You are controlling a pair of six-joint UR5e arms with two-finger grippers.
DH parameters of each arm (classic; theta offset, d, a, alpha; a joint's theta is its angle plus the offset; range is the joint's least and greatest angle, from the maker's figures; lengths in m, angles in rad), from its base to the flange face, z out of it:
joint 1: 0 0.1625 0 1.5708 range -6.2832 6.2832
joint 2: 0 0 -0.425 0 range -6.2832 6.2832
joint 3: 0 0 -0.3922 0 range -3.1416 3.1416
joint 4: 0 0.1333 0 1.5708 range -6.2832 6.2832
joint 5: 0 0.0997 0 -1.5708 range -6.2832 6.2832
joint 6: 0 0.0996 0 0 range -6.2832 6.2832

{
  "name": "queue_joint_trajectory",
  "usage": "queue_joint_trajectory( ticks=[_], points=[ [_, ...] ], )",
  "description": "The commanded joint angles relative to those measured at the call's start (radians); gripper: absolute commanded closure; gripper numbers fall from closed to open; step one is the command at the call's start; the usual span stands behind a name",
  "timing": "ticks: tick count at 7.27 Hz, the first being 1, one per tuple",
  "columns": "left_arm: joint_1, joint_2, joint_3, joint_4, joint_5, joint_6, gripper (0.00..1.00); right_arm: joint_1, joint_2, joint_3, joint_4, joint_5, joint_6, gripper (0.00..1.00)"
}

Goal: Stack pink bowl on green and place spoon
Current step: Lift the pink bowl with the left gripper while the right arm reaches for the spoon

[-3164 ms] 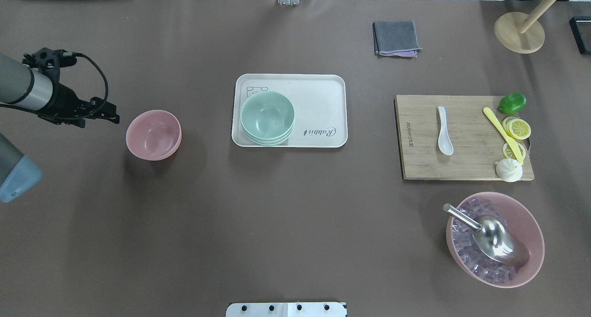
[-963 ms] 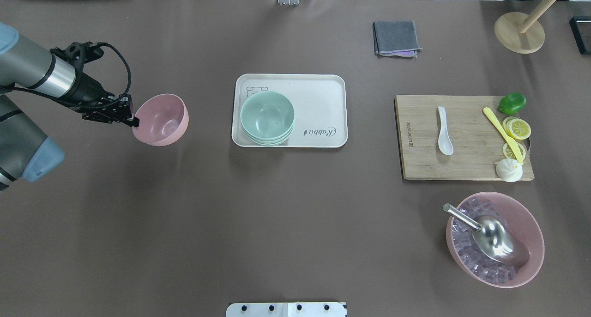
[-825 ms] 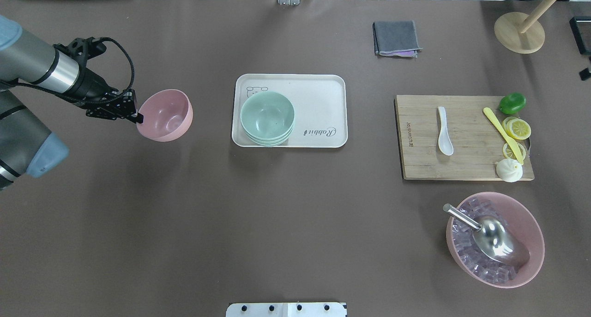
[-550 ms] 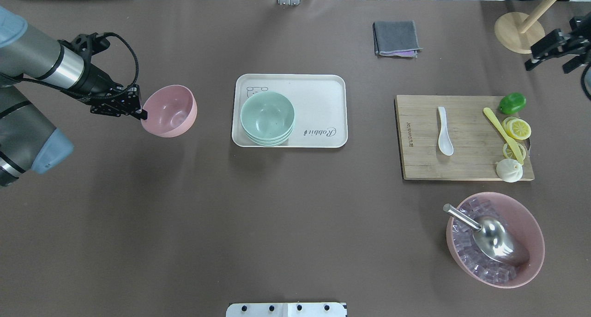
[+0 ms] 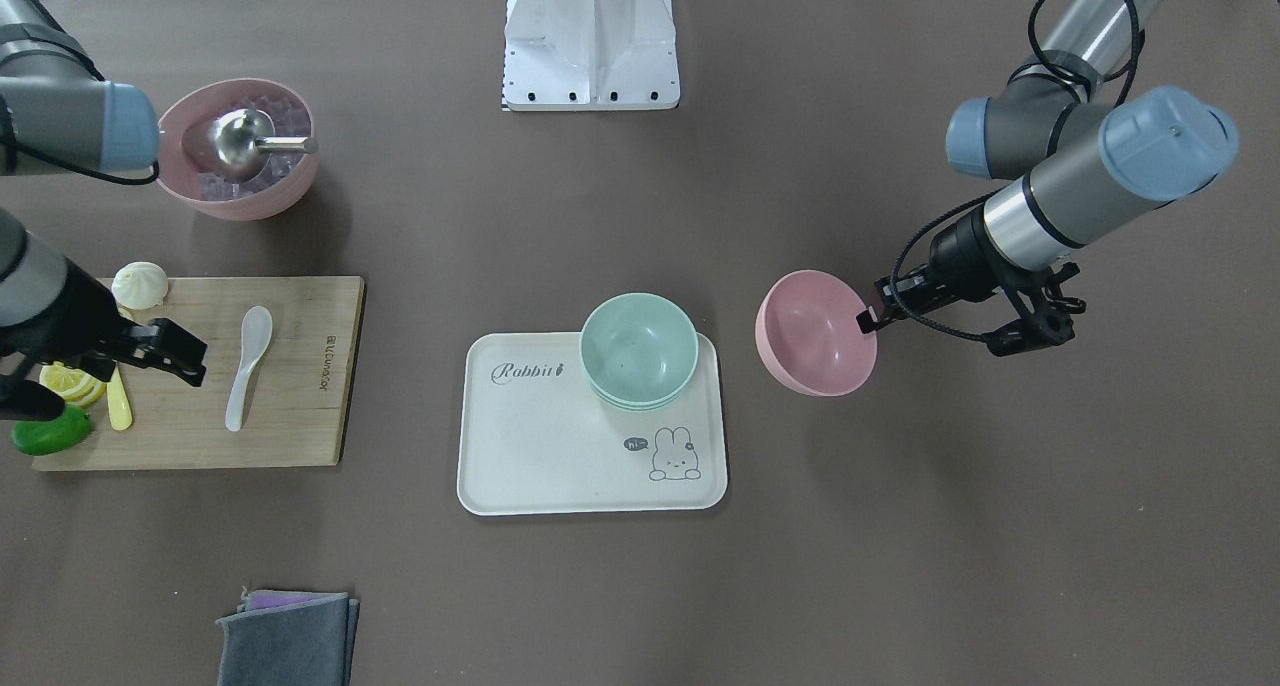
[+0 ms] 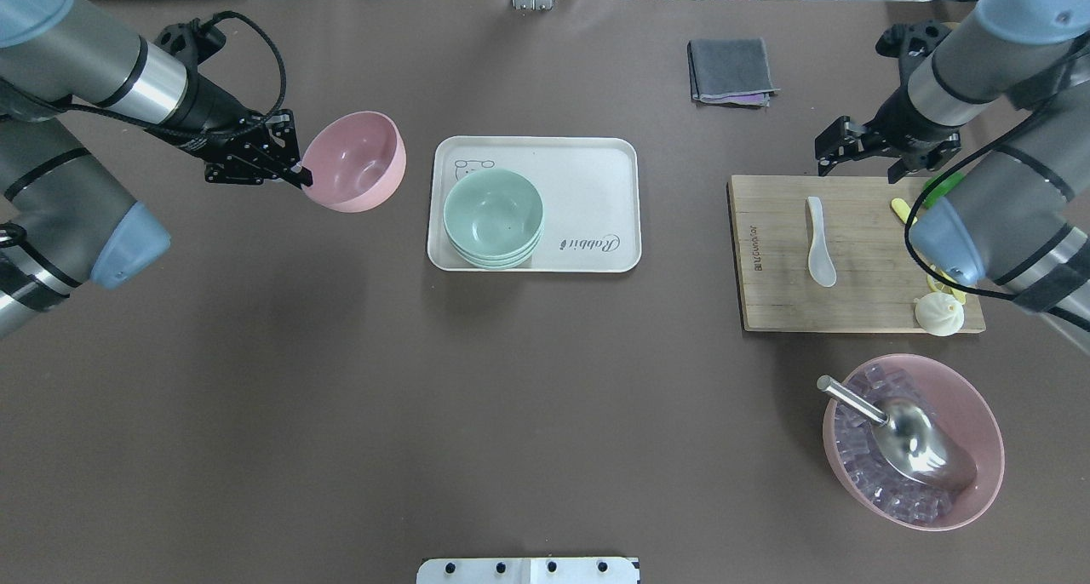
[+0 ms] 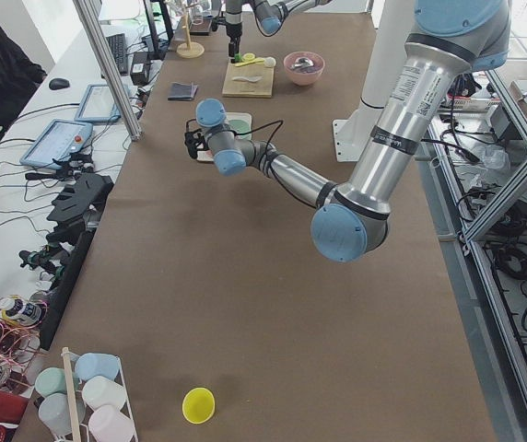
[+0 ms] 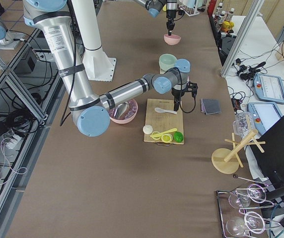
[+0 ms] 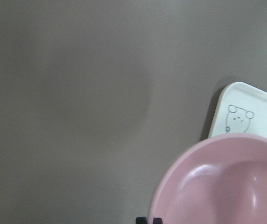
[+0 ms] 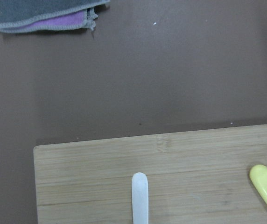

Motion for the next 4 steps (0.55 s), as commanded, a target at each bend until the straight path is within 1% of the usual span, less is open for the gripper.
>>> queue_joint_trajectory(
  ticks=[1, 3, 4],
  points=[
    [0.001, -0.085, -0.051, 0.13, -0.002, -0.057, 1.0, -0.052, 0.007, -0.1, 0.113, -0.036, 0.026, 0.05],
    [0.002, -0.088, -0.056, 0.13, -0.002, -0.057, 1.0, -0.071, 0.002, -0.108, 0.117, -0.033, 0.016, 0.06],
    [0.002, -0.089, -0.055, 0.13, -0.002, -0.058, 1.0, -0.084, -0.001, -0.108, 0.116, -0.033, 0.016, 0.09]
  ],
)
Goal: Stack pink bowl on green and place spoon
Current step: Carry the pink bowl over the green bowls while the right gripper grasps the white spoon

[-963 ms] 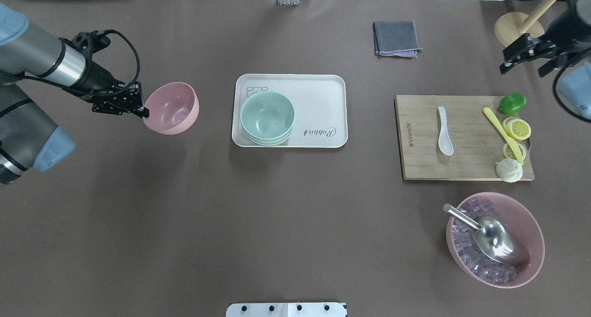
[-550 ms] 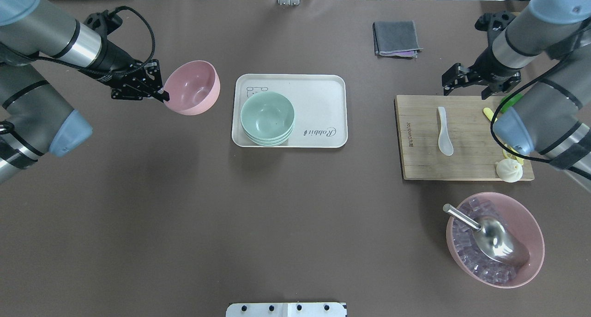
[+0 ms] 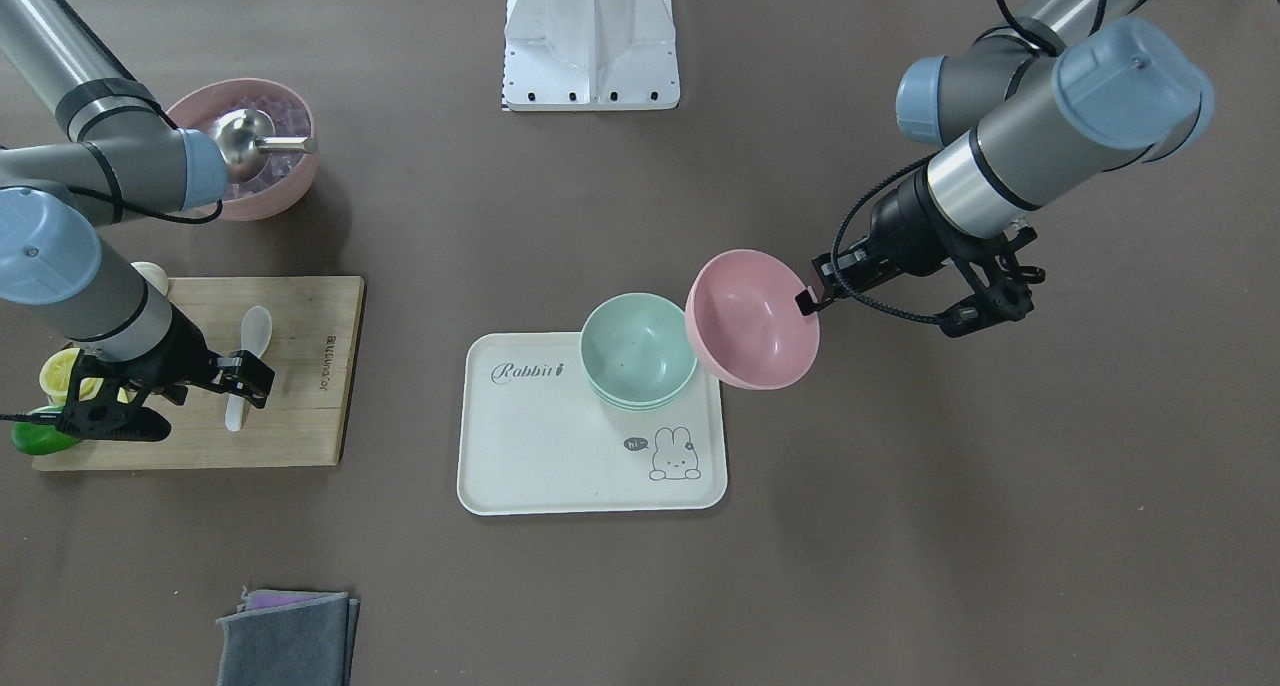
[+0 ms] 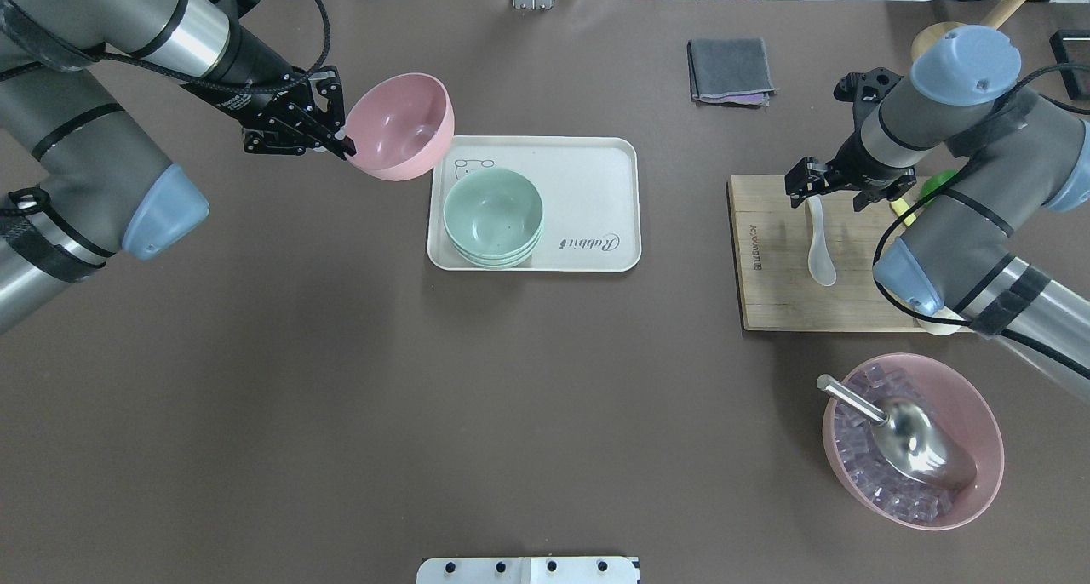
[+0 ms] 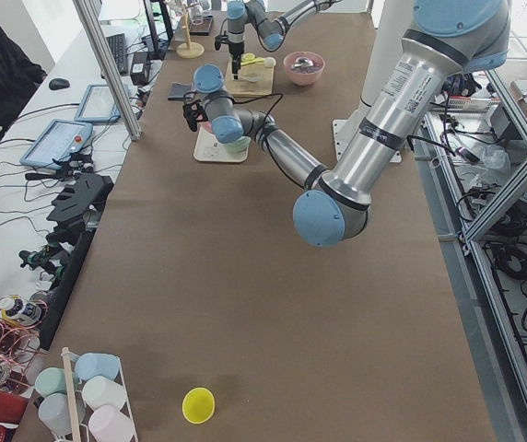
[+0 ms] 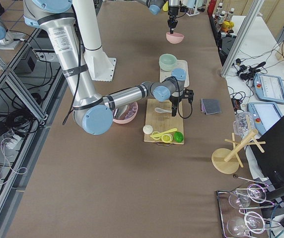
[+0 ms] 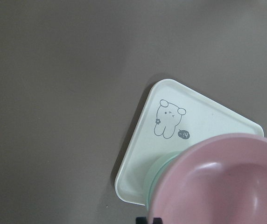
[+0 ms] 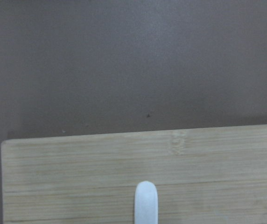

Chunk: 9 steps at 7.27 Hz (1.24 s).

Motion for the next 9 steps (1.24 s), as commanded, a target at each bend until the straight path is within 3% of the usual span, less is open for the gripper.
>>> queue_joint_trajectory(
  ticks=[1, 2, 4, 7, 8, 9],
  points=[
    [0.002, -0.003, -0.001, 0.003, 0.001, -0.002, 1.0, -0.031, -0.008, -0.002, 0.0, 0.0, -0.003, 0.11],
    [0.005, -0.006, -0.001, 0.003, 0.005, -0.005, 1.0, -0.036, -0.013, -0.002, -0.003, 0.009, -0.003, 0.12],
    [0.008, -0.006, 0.002, 0.001, 0.008, -0.006, 1.0, -0.031, -0.014, 0.007, -0.006, 0.014, -0.003, 0.31],
    [0.01, -0.006, 0.008, 0.001, 0.008, -0.003, 1.0, -0.017, -0.023, 0.003, 0.002, 0.046, -0.003, 0.85],
    [0.013, -0.006, 0.01, 0.001, 0.008, -0.002, 1.0, -0.017, -0.032, 0.003, 0.005, 0.042, -0.005, 0.98],
    [0.014, -0.006, 0.01, 0.001, 0.009, -0.002, 1.0, -0.019, -0.029, 0.007, 0.003, 0.045, -0.003, 1.0]
  ],
)
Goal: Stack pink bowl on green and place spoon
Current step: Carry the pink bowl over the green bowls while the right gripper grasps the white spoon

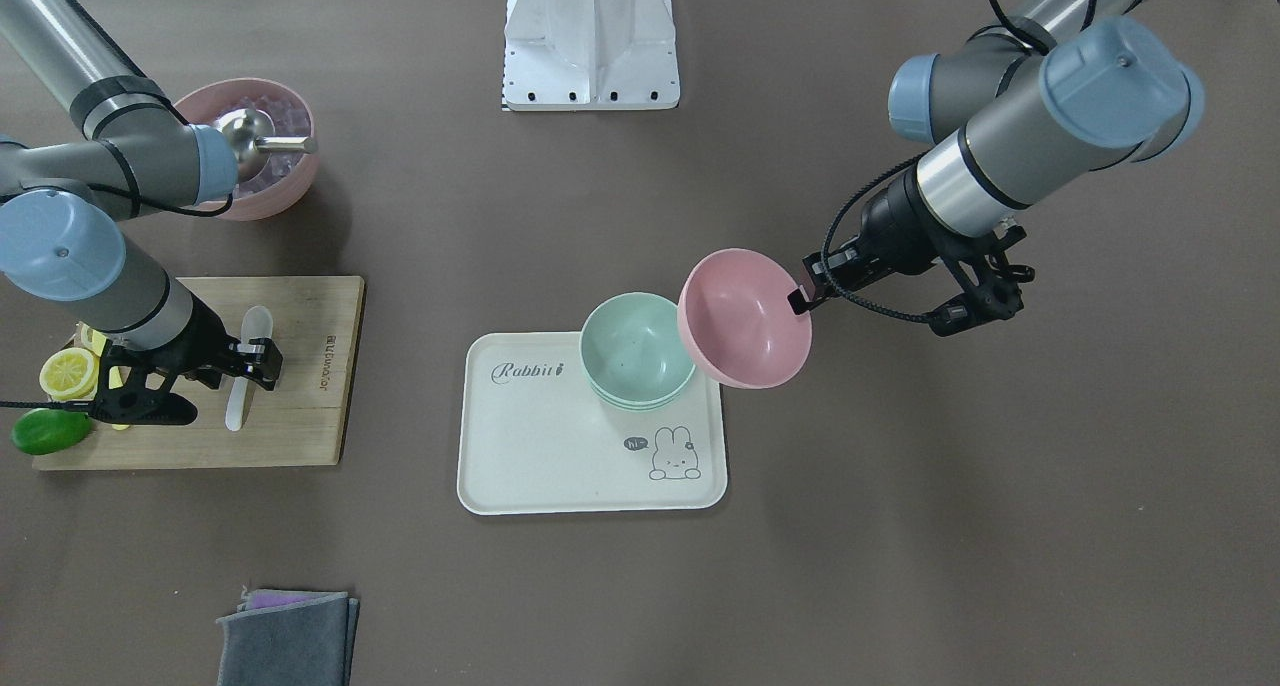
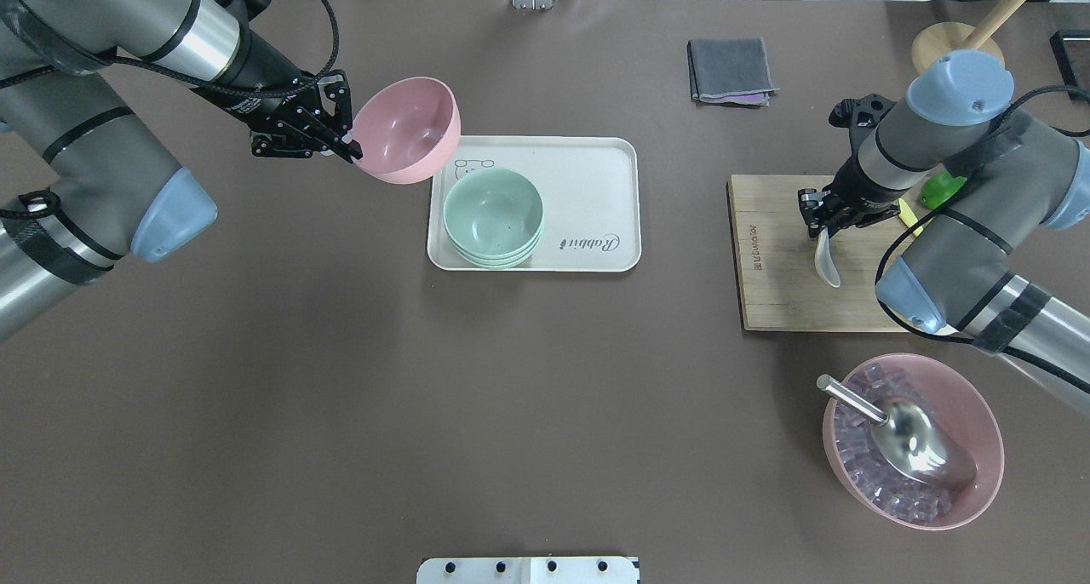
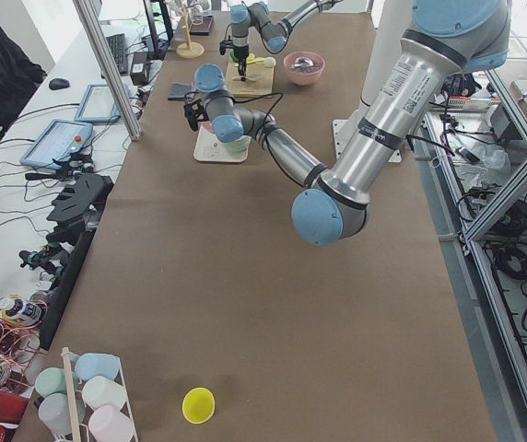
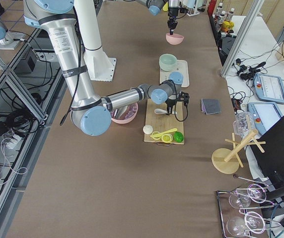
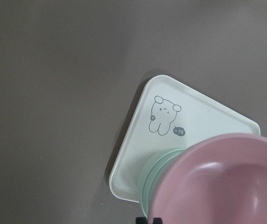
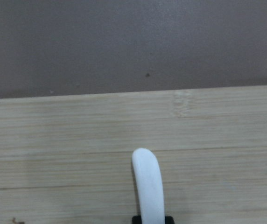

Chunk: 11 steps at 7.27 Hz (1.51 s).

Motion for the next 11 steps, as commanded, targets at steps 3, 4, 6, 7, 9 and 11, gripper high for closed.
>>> queue_joint_trajectory(
  ticks=[3, 4, 6, 7, 9, 11],
  points=[
    [0.002, -0.002, -0.004, -0.002, 0.001, -0.001, 1.0, 0.035, 0.01, 0.038, -0.012, 0.027, 0.004, 1.0],
    [0.004, -0.006, 0.001, -0.002, 0.001, -0.001, 1.0, 0.053, 0.023, 0.044, -0.012, 0.061, 0.013, 1.0],
    [0.069, -0.021, 0.012, -0.009, 0.062, -0.005, 1.0, 0.055, 0.024, 0.059, -0.01, 0.058, 0.016, 1.0],
    [0.103, -0.044, 0.034, -0.014, 0.096, -0.008, 1.0, 0.055, 0.022, 0.061, -0.006, 0.055, 0.018, 1.0],
    [0.132, -0.045, 0.065, -0.053, 0.098, -0.007, 1.0, 0.055, 0.022, 0.066, -0.006, 0.055, 0.016, 1.0],
    [0.149, -0.06, 0.111, -0.12, 0.148, -0.007, 1.0, 0.055, 0.024, 0.066, -0.004, 0.052, 0.016, 1.0]
  ],
)
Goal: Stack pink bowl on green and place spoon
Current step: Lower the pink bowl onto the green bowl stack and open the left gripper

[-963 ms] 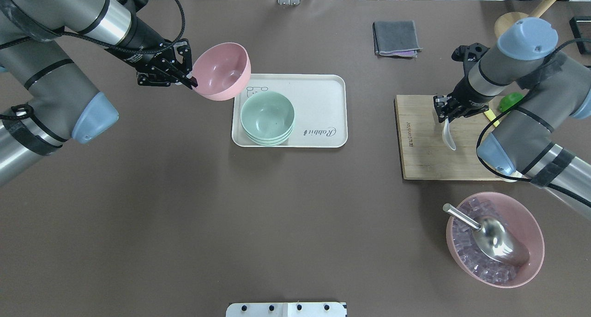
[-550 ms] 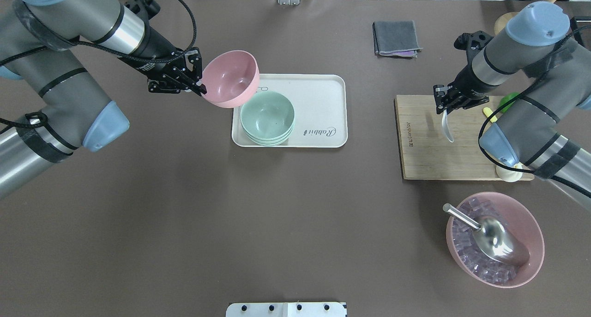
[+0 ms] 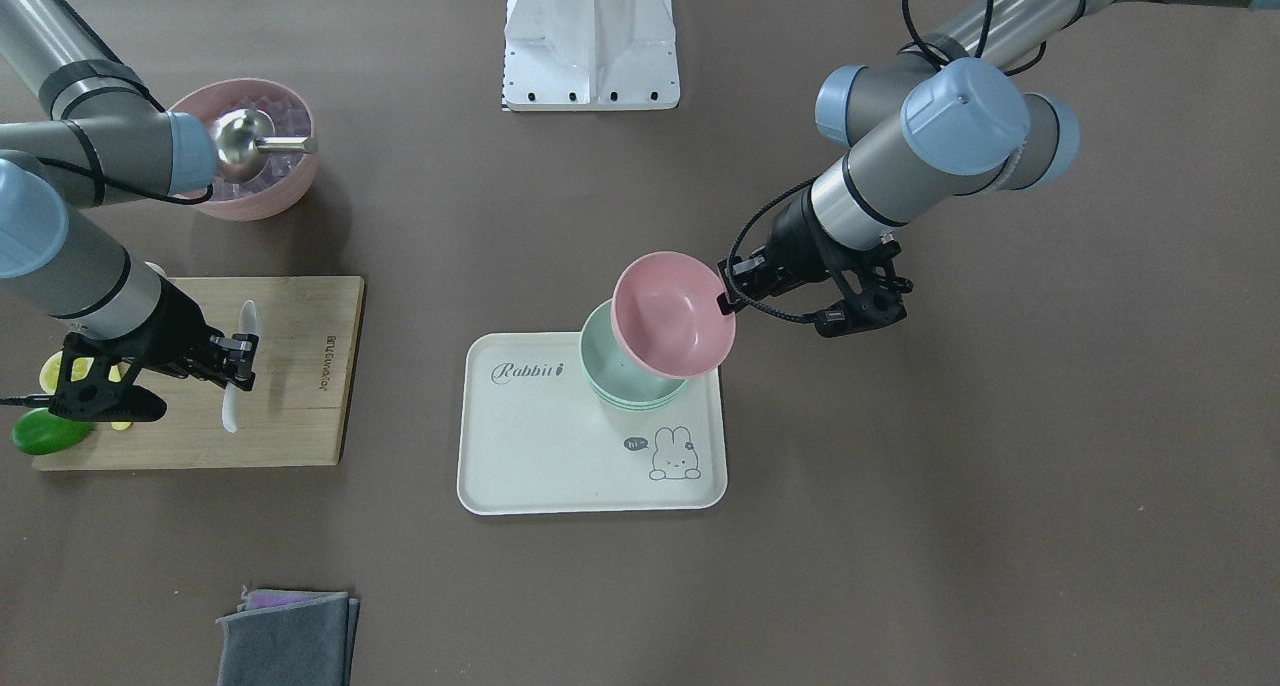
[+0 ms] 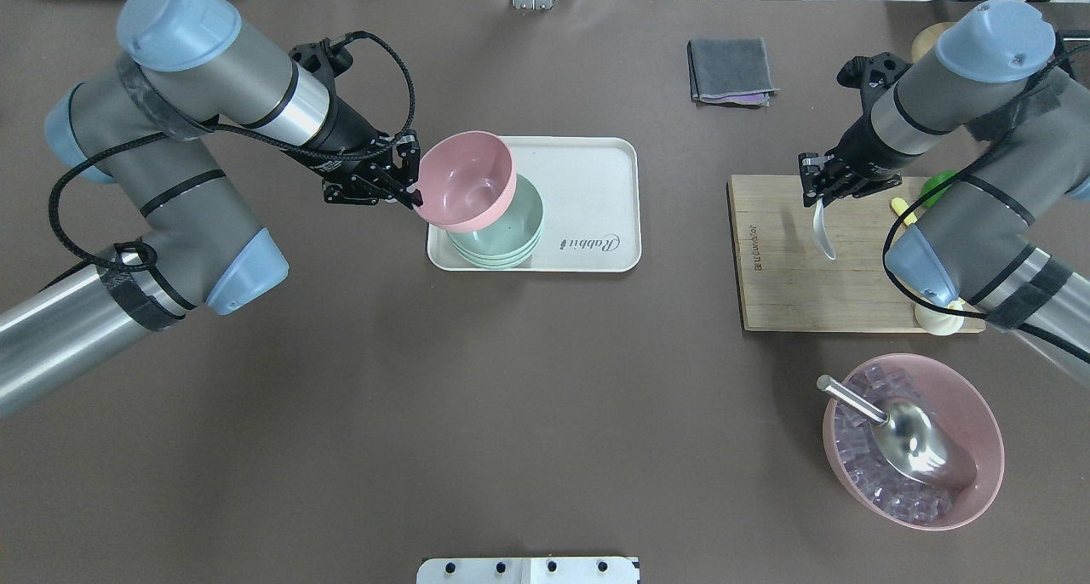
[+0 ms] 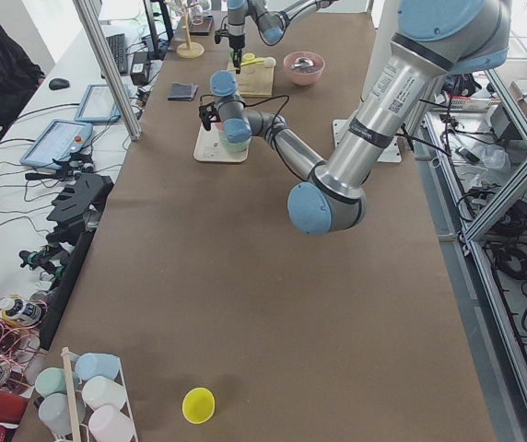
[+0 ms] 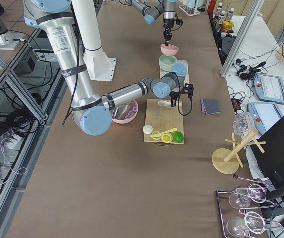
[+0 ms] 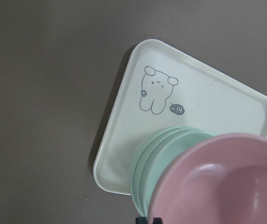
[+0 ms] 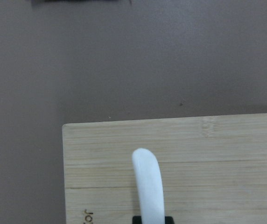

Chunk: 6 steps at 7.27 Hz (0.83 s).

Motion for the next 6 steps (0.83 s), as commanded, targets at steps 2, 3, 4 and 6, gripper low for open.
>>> queue_joint_trajectory(
  ticks=[2, 3, 4, 6],
  points=[
    [0.028, -0.02, 0.048, -0.052, 0.043, 0.0, 1.0, -0.001, 0.0, 0.0, 0.001, 0.0, 0.0, 1.0],
    [0.036, -0.023, 0.051, -0.052, 0.055, -0.001, 1.0, 0.0, 0.002, 0.001, 0.003, 0.0, 0.0, 1.0],
    [0.04, -0.022, 0.054, -0.052, 0.063, 0.0, 1.0, -0.001, 0.002, 0.0, 0.001, 0.0, 0.0, 1.0],
    [0.048, -0.023, 0.059, -0.055, 0.065, -0.001, 1.0, -0.001, 0.002, 0.0, 0.003, 0.001, 0.0, 1.0]
  ],
)
